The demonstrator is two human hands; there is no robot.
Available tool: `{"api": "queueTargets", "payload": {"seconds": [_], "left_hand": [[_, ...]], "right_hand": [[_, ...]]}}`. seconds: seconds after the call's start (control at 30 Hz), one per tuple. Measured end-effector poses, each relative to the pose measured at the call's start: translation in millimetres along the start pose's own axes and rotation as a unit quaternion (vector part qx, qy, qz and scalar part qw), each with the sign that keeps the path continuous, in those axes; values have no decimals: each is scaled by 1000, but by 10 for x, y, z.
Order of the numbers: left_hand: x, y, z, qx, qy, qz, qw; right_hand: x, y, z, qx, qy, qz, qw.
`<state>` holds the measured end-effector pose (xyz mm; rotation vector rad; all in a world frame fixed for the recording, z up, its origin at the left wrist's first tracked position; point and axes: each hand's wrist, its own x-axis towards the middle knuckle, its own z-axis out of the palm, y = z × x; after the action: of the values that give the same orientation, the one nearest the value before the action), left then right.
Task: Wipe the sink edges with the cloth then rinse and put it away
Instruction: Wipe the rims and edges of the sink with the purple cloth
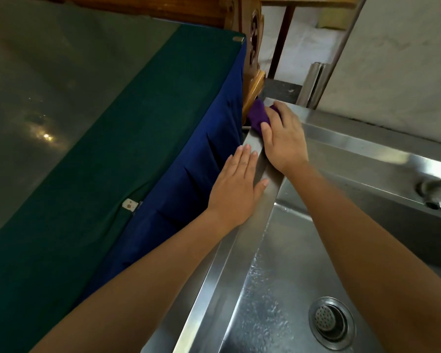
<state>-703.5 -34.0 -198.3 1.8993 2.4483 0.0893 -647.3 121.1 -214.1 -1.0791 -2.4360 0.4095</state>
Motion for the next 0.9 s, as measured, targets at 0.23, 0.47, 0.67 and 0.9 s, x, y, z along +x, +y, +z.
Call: {"api": "queueTargets", "payload": {"seconds": [0.23, 0.47, 0.67, 0.9], "left_hand": [[-626, -46, -11, 23, 12, -1, 1000], [-1044, -53, 28, 40, 21, -8, 999], [-1197, -13, -18, 45, 4, -17, 999], [-1871, -78, -14, 40, 5, -3, 999]], "right_hand": [[-438, -256, -45, 12, -27, 37, 999], [-832, -417, -56, 19, -38, 35, 998], [-1088, -564, -93, 27, -46, 25, 998], [-1516, -834, -122, 40, -80, 37, 995]]}}
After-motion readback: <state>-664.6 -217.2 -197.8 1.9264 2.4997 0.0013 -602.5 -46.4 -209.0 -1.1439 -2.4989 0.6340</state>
